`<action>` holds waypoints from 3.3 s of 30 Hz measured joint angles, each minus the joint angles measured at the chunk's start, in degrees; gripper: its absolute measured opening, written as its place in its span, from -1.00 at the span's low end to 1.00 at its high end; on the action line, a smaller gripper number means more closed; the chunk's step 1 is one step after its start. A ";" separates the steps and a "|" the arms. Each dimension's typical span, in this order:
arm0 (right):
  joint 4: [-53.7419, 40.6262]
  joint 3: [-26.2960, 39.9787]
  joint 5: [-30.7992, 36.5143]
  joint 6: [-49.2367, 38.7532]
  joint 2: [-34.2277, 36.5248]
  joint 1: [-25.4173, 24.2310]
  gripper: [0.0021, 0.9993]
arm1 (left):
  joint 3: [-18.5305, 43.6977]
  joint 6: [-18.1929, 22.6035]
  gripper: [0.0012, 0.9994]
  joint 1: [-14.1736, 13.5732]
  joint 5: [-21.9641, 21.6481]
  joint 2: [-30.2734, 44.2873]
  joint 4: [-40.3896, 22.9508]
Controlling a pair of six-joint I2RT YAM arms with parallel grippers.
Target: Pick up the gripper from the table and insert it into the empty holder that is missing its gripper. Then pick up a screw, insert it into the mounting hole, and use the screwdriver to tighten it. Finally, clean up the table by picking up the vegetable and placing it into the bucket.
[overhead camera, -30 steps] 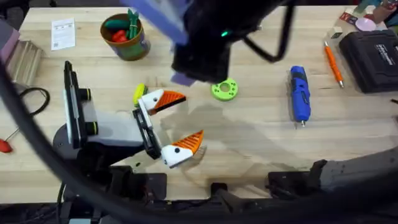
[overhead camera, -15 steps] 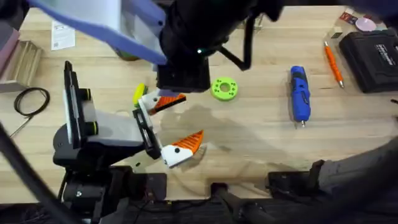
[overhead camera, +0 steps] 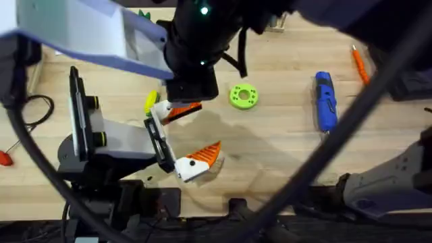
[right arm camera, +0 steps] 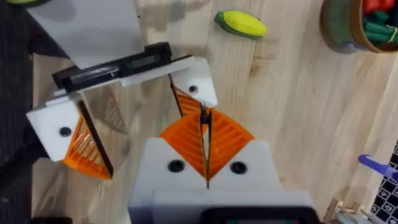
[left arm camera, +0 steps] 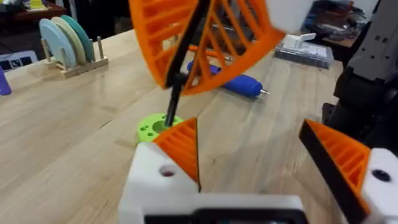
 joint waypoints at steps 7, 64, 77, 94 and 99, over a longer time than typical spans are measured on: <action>0.98 0.00 0.00 -1.86 1.96 -0.01 -0.99 | 0.00 0.01 0.97 0.00 0.00 0.01 0.00; 0.20 0.00 -0.83 -2.29 4.03 0.65 -0.99 | 0.00 0.00 0.97 0.00 0.00 0.02 0.00; 0.01 0.00 -0.83 -2.42 4.38 0.65 -0.99 | 0.00 0.00 0.97 0.00 0.00 0.01 0.00; 0.03 0.00 -0.83 -2.42 4.44 0.76 -0.99 | 0.00 0.00 0.97 0.00 0.00 0.01 0.00; 0.06 0.01 -0.83 -2.42 4.64 0.76 -0.99 | 0.00 -0.04 0.97 0.02 -0.01 0.01 -0.02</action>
